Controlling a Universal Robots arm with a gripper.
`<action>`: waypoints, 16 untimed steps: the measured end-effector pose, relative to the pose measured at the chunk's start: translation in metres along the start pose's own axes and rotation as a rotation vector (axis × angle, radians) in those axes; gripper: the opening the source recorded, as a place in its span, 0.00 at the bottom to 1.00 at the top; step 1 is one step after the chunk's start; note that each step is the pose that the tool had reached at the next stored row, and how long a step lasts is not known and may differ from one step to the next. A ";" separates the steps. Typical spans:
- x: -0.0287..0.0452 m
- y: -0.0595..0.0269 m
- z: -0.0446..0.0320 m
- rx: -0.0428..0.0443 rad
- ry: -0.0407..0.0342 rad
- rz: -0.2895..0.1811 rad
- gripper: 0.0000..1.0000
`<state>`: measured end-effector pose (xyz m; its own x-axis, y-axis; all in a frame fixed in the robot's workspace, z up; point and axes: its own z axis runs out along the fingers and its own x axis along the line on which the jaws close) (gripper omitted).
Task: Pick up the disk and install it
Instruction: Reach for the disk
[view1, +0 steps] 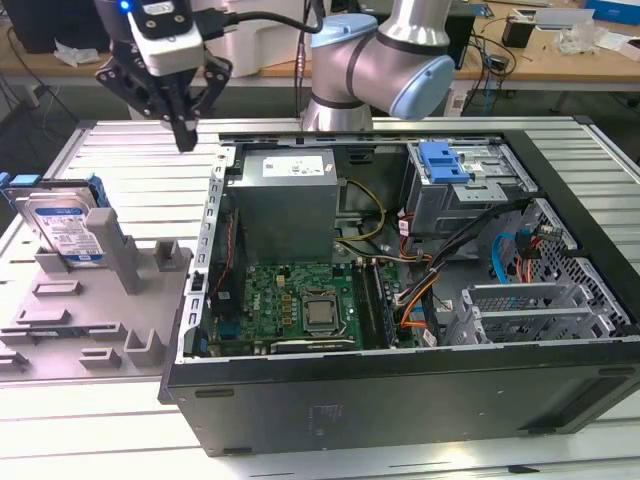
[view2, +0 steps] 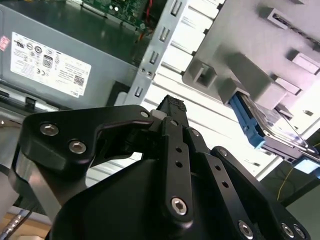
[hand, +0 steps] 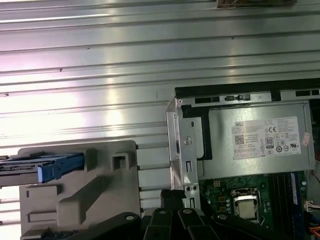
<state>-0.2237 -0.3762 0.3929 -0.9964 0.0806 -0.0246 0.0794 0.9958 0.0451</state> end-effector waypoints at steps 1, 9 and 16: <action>0.0029 0.0007 0.0000 0.0000 0.0000 0.000 0.11; 0.0320 0.0074 -0.0004 0.0000 -0.0001 0.002 0.11; 0.0582 0.0139 -0.0007 0.0000 -0.0002 0.004 0.11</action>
<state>-0.2806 -0.3577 0.3928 -0.9961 0.0846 -0.0247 0.0834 0.9955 0.0452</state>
